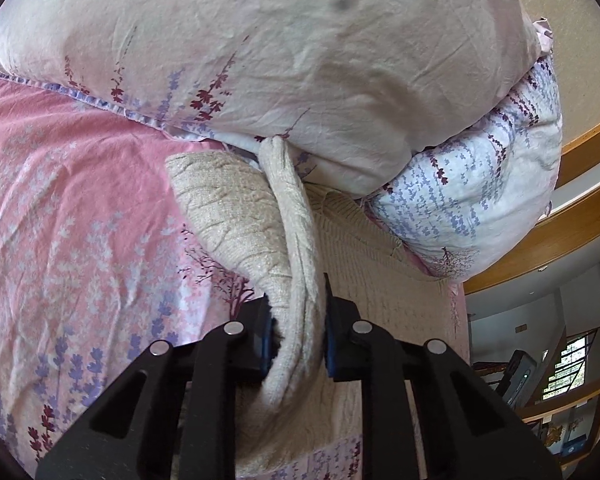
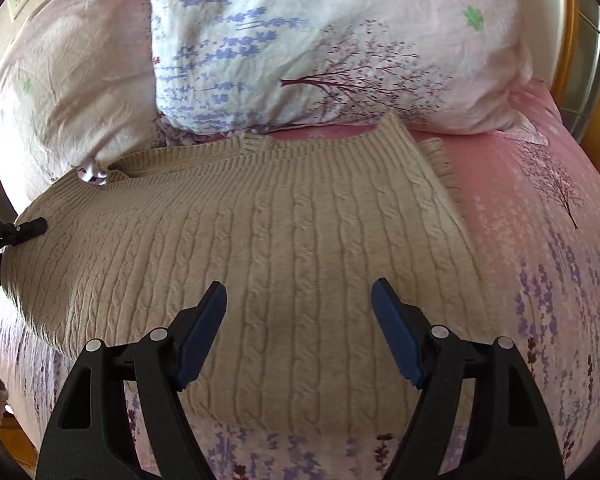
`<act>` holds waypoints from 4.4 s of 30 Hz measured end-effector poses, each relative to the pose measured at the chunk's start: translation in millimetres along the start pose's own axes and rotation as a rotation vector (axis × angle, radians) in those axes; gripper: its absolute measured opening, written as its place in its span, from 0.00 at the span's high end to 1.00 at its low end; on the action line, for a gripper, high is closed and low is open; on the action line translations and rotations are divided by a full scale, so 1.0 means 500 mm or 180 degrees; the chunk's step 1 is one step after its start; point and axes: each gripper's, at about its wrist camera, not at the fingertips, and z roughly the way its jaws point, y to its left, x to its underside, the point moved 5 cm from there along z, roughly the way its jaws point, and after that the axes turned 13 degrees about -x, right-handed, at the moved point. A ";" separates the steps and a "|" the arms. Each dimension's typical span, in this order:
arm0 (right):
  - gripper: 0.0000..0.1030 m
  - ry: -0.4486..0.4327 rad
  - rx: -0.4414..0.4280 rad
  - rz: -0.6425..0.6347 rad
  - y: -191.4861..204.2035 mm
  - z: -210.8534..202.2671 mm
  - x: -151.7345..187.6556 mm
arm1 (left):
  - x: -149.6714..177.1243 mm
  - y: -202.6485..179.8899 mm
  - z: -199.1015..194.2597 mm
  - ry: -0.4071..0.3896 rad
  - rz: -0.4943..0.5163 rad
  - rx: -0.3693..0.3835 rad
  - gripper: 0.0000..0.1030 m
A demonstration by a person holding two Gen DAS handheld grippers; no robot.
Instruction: Fold small clothes
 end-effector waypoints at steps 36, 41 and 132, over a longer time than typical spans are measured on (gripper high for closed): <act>0.26 -0.0437 -0.0555 0.1269 -0.372 -0.227 0.003 | 0.233 -0.634 0.146 0.0371 0.1165 0.0571 0.45; 0.26 -0.0226 -0.1318 0.1453 -0.323 -0.163 -0.070 | 0.187 -0.480 0.075 -0.0018 0.1097 0.0061 0.35; 0.34 0.0013 -0.0908 0.1155 -0.303 -0.110 -0.072 | 0.165 -0.280 0.145 0.0465 0.0384 -0.0030 0.15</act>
